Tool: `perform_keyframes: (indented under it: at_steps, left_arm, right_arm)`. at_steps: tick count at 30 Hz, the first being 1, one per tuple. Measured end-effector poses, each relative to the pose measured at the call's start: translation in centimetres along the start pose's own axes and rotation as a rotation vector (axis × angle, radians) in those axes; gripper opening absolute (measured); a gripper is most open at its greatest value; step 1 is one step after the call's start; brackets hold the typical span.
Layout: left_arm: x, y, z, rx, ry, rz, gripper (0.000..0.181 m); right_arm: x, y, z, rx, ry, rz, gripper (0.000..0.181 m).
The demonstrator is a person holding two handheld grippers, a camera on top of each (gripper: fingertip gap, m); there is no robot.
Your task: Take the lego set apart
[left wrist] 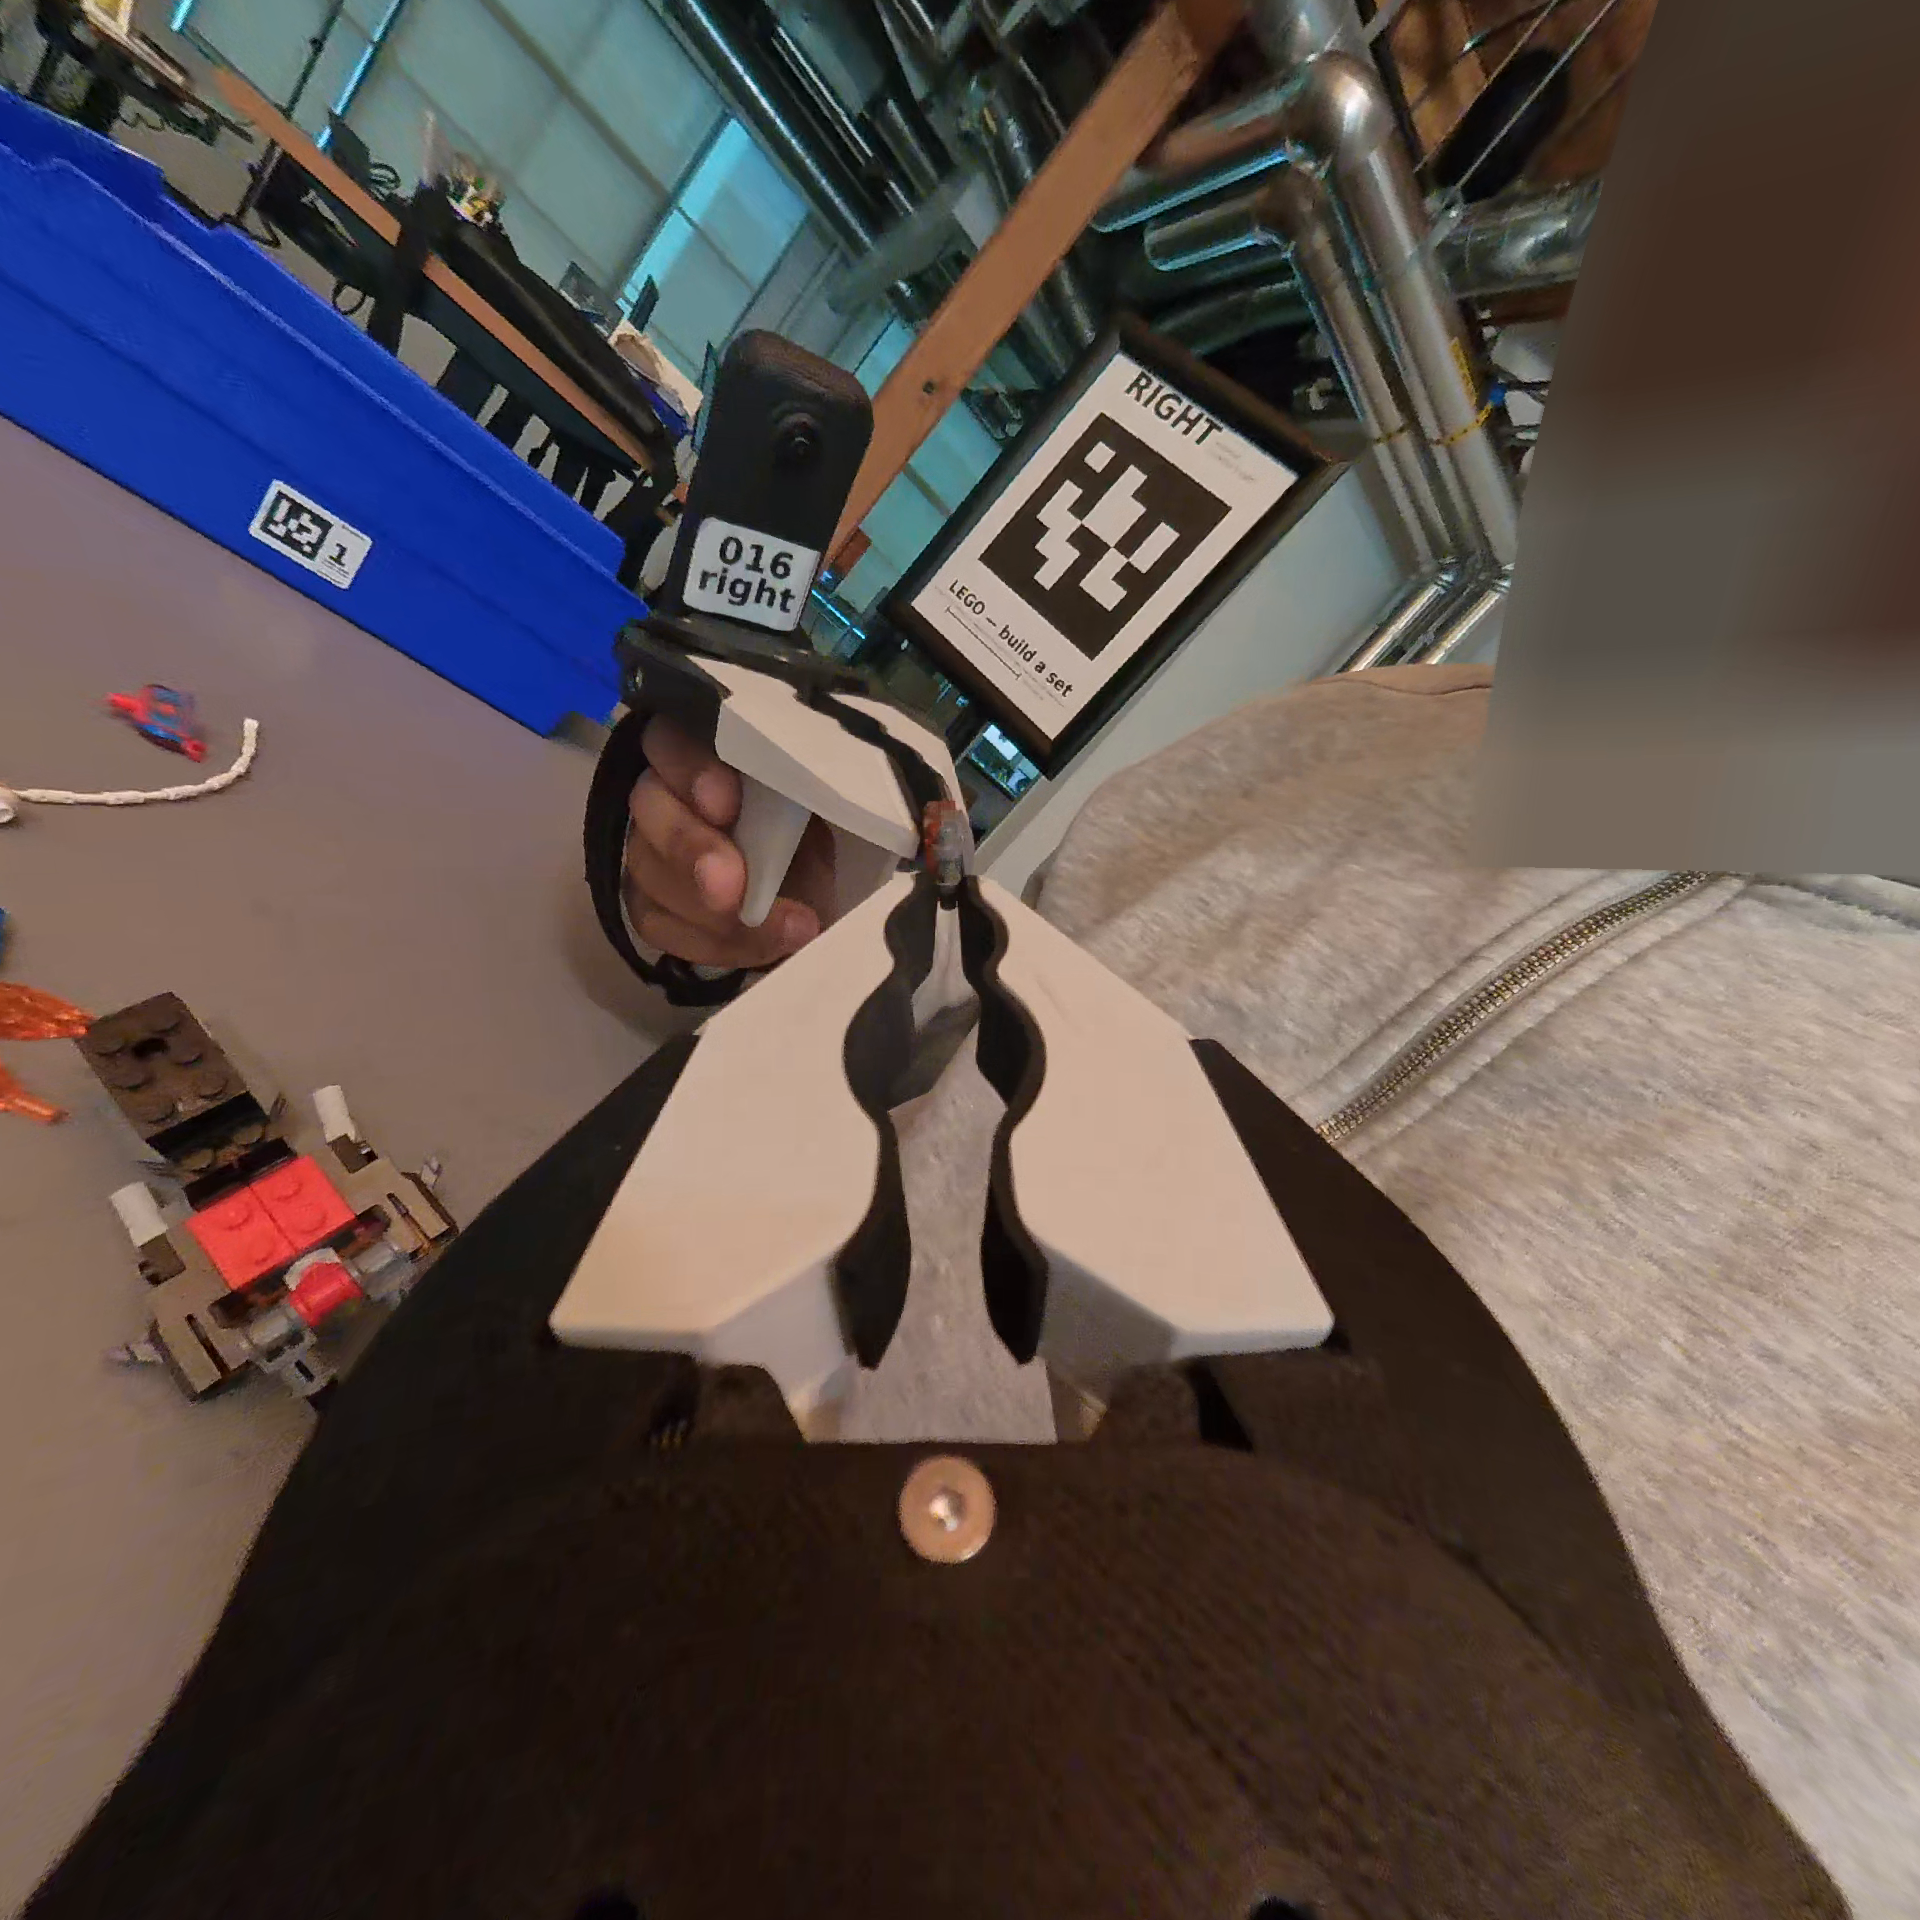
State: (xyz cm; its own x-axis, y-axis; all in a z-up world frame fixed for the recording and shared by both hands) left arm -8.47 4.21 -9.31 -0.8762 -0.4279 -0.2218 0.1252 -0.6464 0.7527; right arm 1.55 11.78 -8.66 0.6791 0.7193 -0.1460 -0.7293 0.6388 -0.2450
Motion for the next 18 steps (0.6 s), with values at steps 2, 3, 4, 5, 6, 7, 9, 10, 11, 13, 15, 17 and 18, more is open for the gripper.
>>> perform_keyframes:
  at_steps: [2, 3, 4, 5, 6, 7, 9, 10, 11, 13, 15, 17, 18]
  left_arm:
    - [-0.1, 0.0, 0.0, -0.005, 0.008, -0.007, 0.002]
    - [-0.1, 0.1, 0.1, -0.012, 0.018, -0.008, 0.002]
    - [-0.2, 0.1, 0.2, -0.013, 0.027, -0.012, 0.002]
    - [-0.2, 0.2, 0.2, -0.008, 0.031, -0.022, 0.002]
    - [-0.3, 0.2, 0.2, -0.001, 0.034, -0.03, 0.002]
    - [-0.3, 0.2, 0.3, 0.003, 0.037, -0.035, 0.002]
    - [-0.4, 0.1, 0.3, 0.0, 0.046, -0.032, 0.002]
    - [-0.4, 0.0, 0.4, -0.004, 0.054, -0.021, 0.003]
    - [-0.3, -0.1, 0.4, -0.01, 0.064, -0.008, 0.006]
    - [-0.2, -0.2, 0.5, -0.022, 0.076, 0.013, 0.005]
    - [-0.2, -0.3, 0.6, -0.042, 0.079, 0.034, 0.003]
    - [-0.3, -0.3, 0.6, -0.056, 0.077, 0.052, 0.003]
    - [-0.3, -0.3, 0.6, -0.061, 0.077, 0.06, 0.003]
  right_arm:
    - [0.1, 0.1, 0.1, -0.019, -0.001, 0.007, 0.003]
    - [0.2, 0.1, 0.1, -0.029, 0.007, 0.009, 0.003]
    - [0.3, 0.2, 0.1, -0.037, 0.016, 0.011, 0.002]
    - [0.4, 0.2, 0.1, -0.045, 0.023, 0.016, 0.002]
    - [0.4, 0.2, 0.1, -0.056, 0.029, 0.022, 0.002]
    - [0.5, 0.3, 0.1, -0.068, 0.033, 0.026, 0.002]
    - [0.6, 0.4, 0.1, -0.08, 0.031, 0.023, 0.002]
    - [0.7, 0.5, 0.1, -0.084, 0.026, 0.018, 0.002]
    - [0.7, 0.5, 0.1, -0.088, 0.021, 0.016, 0.001]
    - [0.9, 0.7, 0.1, -0.094, 0.017, 0.0, 0.001]
    - [1.1, 0.7, 0.2, -0.105, 0.014, -0.004, 0.001]
    - [1.2, 0.9, 0.0, -0.114, -0.005, -0.013, 0.001]
    - [1.2, 0.9, -0.2, -0.117, -0.02, -0.015, 0.001]
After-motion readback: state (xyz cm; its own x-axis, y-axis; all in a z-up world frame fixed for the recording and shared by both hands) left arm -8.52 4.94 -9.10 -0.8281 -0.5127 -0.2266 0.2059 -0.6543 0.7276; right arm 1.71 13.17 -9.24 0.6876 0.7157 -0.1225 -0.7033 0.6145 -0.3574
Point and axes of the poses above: each gripper's, where its closed fingertips meet, x back along the fingers, z out of its top, y = z × x across the jaws, the point moved 6 cm from there along x, back along the fingers, and after that the axes turned 8 degrees about x, right-handed, at the moved point
